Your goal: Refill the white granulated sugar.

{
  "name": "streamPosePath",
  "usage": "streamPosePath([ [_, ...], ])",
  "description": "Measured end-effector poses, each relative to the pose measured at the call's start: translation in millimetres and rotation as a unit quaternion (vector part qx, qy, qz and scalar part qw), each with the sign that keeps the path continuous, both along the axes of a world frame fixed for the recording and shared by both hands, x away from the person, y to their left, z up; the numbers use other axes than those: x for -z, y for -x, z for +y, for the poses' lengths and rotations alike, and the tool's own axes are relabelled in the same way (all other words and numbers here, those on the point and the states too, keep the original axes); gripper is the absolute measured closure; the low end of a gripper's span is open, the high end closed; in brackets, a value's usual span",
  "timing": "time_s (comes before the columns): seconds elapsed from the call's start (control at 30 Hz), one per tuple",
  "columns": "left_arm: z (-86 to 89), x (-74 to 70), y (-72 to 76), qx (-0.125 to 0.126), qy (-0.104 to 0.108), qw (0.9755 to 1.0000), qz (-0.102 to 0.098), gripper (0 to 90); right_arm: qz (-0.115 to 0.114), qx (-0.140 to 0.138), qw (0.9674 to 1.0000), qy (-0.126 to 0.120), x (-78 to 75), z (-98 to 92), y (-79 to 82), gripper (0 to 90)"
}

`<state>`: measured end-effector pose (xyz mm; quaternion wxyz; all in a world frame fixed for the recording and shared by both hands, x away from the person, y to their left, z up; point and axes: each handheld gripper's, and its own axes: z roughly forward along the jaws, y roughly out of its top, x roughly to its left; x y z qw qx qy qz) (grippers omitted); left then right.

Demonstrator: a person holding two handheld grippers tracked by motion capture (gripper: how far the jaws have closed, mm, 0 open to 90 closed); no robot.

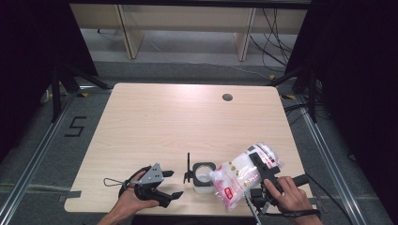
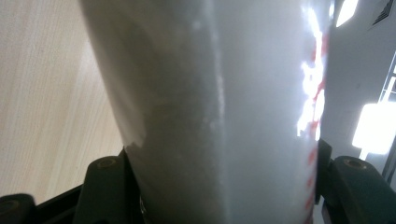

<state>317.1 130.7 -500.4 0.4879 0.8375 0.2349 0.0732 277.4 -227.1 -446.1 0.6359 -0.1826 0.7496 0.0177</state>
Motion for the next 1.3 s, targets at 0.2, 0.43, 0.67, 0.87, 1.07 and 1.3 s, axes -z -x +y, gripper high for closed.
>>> streamPosePath([
  [0.2, 0.0, -0.1, 0.0, 0.000, 0.000, 1.0000, 0.000, 19.7, 0.000, -0.001, 1.0000, 0.004, -0.4, 0.0, -0.4, 40.6],
  [0.43, 0.0, 0.0, 0.2, -0.001, 0.001, 1.0000, 0.002, 19.7, 0.001, 0.003, 1.0000, 0.004, -2.4, -0.7, 0.2, 40.6],
  [0.67, 0.0, -0.1, 0.1, -0.001, 0.000, 1.0000, 0.002, 19.7, -0.010, -0.037, 0.9987, 0.033, -7.8, 1.6, -4.3, 40.6],
  [0.87, 0.1, -0.2, -0.5, 0.004, -0.002, 1.0000, -0.002, 19.7, -0.005, -0.010, 0.9999, 0.003, -5.9, -0.6, -0.8, 40.6],
  [1.07, 0.2, -0.1, -0.6, 0.004, -0.002, 1.0000, -0.004, 19.7, -0.007, -0.060, 0.9950, 0.080, -17.6, 5.7, -6.5, 40.6],
  [1.3, 0.1, -0.1, -0.5, 0.003, -0.002, 1.0000, -0.002, 19.7, -0.011, -0.056, 0.9965, 0.061, -16.2, 3.5, -5.8, 40.6],
])
